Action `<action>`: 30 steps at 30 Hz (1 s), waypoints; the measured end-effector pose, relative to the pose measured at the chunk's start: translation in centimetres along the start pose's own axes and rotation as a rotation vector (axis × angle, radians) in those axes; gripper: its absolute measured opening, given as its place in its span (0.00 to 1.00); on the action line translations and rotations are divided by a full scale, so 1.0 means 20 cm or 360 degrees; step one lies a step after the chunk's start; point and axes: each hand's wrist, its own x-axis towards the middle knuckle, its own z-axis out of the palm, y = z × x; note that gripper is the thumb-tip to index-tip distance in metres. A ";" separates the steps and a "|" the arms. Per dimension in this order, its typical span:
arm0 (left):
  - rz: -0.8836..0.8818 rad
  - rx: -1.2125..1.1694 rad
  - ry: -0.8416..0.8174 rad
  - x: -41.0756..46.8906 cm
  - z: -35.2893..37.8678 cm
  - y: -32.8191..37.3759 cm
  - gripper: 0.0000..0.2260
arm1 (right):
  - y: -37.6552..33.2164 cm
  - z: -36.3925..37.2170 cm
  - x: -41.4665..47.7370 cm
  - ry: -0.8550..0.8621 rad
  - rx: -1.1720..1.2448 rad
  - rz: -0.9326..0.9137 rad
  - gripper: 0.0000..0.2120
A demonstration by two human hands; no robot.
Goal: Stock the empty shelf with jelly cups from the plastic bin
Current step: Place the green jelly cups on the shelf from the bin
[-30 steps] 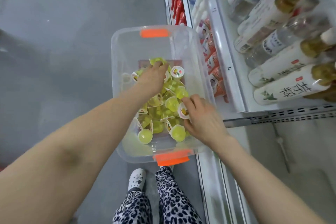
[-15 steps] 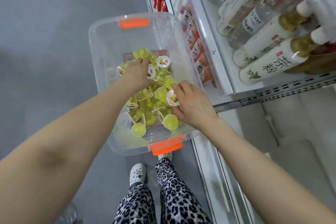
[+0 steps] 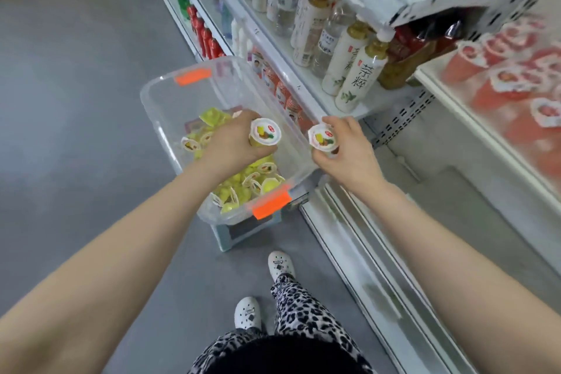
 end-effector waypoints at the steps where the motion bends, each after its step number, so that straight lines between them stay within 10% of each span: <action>1: 0.0061 -0.0023 -0.0011 -0.02 0.00 0.06 0.23 | 0.01 -0.06 -0.06 0.0056 -0.0015 0.0005 0.27; 20: 0.1153 -0.0338 -0.0368 -0.38 0.40 1.54 0.23 | 0.33 -1.28 -1.29 0.1252 -0.0382 0.0454 0.22; 30: 0.1439 -0.0425 -0.0424 -0.72 0.84 2.31 0.24 | 0.74 -1.86 -2.07 0.1325 -0.0569 0.0904 0.24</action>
